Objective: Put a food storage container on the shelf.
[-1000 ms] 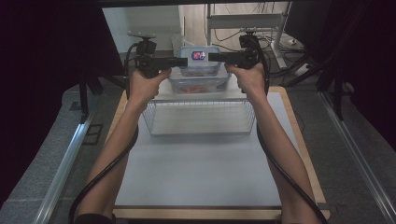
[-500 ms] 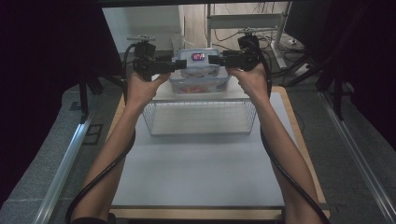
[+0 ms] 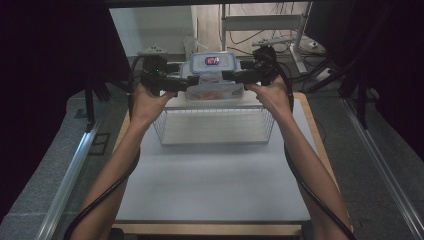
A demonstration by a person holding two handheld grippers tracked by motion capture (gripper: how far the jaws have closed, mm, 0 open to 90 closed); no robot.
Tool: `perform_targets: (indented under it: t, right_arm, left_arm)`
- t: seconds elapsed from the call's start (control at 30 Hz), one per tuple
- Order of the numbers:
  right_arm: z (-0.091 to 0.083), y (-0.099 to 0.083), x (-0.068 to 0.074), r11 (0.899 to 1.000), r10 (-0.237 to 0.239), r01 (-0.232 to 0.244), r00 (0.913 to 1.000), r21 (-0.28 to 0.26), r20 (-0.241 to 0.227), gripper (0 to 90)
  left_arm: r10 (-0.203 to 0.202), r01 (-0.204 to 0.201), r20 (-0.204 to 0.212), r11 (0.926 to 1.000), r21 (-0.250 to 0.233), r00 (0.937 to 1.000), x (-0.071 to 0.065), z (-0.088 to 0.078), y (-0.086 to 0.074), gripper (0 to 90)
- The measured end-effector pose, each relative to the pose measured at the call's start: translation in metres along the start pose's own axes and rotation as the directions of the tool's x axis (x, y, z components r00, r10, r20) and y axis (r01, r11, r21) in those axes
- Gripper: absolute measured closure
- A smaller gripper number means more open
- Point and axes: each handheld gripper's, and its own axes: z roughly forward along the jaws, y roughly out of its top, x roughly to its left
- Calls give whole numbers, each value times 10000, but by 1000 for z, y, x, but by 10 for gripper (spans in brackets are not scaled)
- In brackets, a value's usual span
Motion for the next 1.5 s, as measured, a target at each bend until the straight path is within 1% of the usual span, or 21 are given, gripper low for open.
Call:
perform_targets:
  t: [0.13, 0.27, 0.33, 0.5, 0.63, 0.83, 0.93, 1.07, 1.27, 1.4, 1.5]
  right_arm:
    - [-4, -7, 0, 10000, -26, 26, 10000, -17, 7, 57]
    - [-7, -14, -1, 10000, -87, 87, 10000, 45, 34, 45]
    - [-9, -18, -1, 9999, -102, 102, 9999, 53, 19, 40]
    - [-16, -28, 2, 9998, -190, 190, 9998, 73, 59, 38]
    - [-20, -35, 2, 9998, -204, 203, 9997, 90, 122, 38]
    - [-28, -44, 5, 9997, -256, 255, 9994, 50, 217, 41]
    - [-31, -49, 7, 9995, -300, 298, 9993, 86, 239, 41]
    - [-34, -56, 10, 9992, -399, 397, 9990, 85, 215, 41]
    - [-38, -66, 16, 9983, -565, 562, 9982, 139, 215, 41]
    - [-39, -72, 22, 9971, -722, 718, 9972, 236, 206, 41]
    - [-39, -76, 26, 9963, -830, 824, 9963, 264, 225, 41]
  left_arm:
    - [1, 3, 201, 9999, -166, 9998, -3, -4, -7, 43]
    - [131, -127, 280, 9998, -144, 9995, -7, -6, -14, 38]
    - [190, -186, 261, 9997, -156, 9995, -9, -7, -18, 35]
    - [602, -601, 73, 9981, -136, 9982, -19, -10, -28, 30]
    - [851, -851, -5, 9963, -73, 9964, -25, -12, -36, 28]
    - [1146, -1146, -138, 9934, 31, 9933, -30, -17, -48, 27]
    - [1173, -1173, -156, 9931, 40, 9930, -31, -19, -54, 27]
    - [1033, -1034, -94, 9946, -51, 9946, -32, -20, -63, 27]
    - [1027, -1027, -62, 9947, -24, 9947, -34, -22, -76, 27]
    - [1120, -1120, -68, 9937, 24, 9937, -38, -23, -83, 27]
    - [1312, -1311, -97, 9913, 90, 9913, -42, -24, -88, 27]
